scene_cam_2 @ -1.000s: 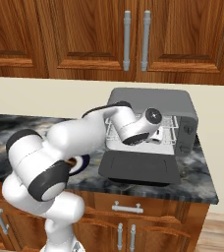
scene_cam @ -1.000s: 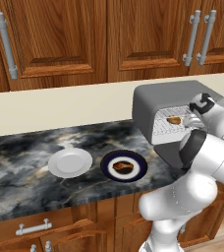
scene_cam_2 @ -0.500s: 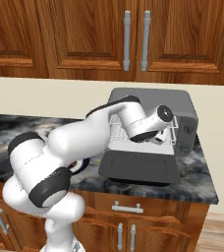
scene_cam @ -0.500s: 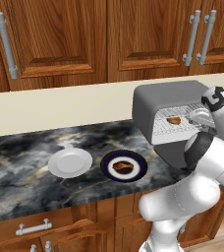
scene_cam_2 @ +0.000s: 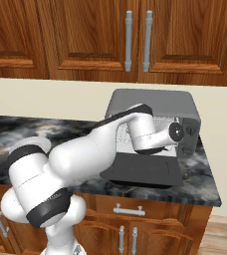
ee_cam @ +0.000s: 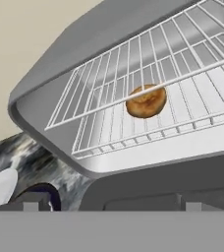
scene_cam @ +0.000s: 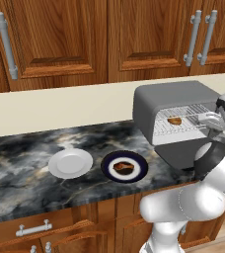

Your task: Open the toaster oven door. Place the bread on the bottom rack in the toaster oven and place the chicken drumstick on the top rack.

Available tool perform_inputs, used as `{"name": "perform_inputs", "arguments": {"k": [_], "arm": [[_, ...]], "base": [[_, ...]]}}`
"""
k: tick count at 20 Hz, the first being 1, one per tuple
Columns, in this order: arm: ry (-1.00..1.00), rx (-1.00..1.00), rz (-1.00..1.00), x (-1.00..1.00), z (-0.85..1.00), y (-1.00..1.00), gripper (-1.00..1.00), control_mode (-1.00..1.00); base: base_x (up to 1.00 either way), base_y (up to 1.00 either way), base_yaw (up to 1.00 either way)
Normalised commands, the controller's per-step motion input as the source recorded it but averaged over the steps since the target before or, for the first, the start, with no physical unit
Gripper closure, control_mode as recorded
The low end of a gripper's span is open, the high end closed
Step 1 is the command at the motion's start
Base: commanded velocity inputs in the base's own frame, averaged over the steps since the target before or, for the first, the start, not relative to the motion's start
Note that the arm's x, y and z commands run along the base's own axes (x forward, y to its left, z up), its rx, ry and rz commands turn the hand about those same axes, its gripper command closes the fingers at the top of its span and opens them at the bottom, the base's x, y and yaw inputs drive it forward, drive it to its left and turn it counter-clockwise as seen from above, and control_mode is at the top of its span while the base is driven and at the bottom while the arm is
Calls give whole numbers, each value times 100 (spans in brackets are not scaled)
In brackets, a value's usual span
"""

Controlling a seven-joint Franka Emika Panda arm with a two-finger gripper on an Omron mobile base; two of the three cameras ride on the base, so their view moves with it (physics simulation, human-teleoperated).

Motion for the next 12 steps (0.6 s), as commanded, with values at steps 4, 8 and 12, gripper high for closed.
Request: {"name": "perform_inputs", "arguments": {"k": [4, 8, 12], "arm": [[0, 8, 0, 9, 1, 0, -100, -100], [5, 15, 0, 20, 9, 0, -100, -100], [0, 15, 0, 23, 2, 0, -100, -100]], "base": [[0, 0, 0], [0, 0, 0], [0, 0, 0]]}}
